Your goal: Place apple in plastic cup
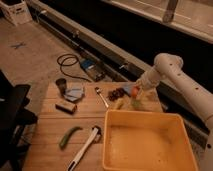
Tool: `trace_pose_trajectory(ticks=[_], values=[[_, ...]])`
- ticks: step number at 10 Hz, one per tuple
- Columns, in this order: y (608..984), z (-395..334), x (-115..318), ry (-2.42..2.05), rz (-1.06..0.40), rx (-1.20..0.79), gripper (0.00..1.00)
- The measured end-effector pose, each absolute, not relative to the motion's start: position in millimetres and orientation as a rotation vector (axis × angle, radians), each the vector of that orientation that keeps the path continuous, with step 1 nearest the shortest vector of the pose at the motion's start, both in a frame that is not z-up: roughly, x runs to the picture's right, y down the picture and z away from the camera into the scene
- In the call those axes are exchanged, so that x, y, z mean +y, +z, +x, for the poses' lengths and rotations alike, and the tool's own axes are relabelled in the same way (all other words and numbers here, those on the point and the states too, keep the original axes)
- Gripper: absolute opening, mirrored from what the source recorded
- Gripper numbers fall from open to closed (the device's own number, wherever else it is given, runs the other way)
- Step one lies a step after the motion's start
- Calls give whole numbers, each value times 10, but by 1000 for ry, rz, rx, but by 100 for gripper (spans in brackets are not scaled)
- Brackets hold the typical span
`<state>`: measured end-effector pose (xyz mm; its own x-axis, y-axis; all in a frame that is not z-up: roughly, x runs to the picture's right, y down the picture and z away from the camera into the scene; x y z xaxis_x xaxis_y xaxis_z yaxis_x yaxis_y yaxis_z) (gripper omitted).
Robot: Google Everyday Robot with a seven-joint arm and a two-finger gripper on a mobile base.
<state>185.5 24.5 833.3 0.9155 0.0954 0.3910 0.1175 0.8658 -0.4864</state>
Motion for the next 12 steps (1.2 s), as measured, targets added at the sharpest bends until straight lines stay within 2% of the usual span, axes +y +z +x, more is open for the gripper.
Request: trace_pose_trajectory(ticks=[1, 3, 6, 7, 12], values=[[8407, 1726, 282, -21, -532, -430, 27], [8448, 1695, 270, -17, -528, -434, 44], [8398, 1913, 147, -2, -496, -411, 74], [8351, 1995, 82, 3, -480, -398, 80], [8386, 2022, 85, 14, -474, -404, 80]])
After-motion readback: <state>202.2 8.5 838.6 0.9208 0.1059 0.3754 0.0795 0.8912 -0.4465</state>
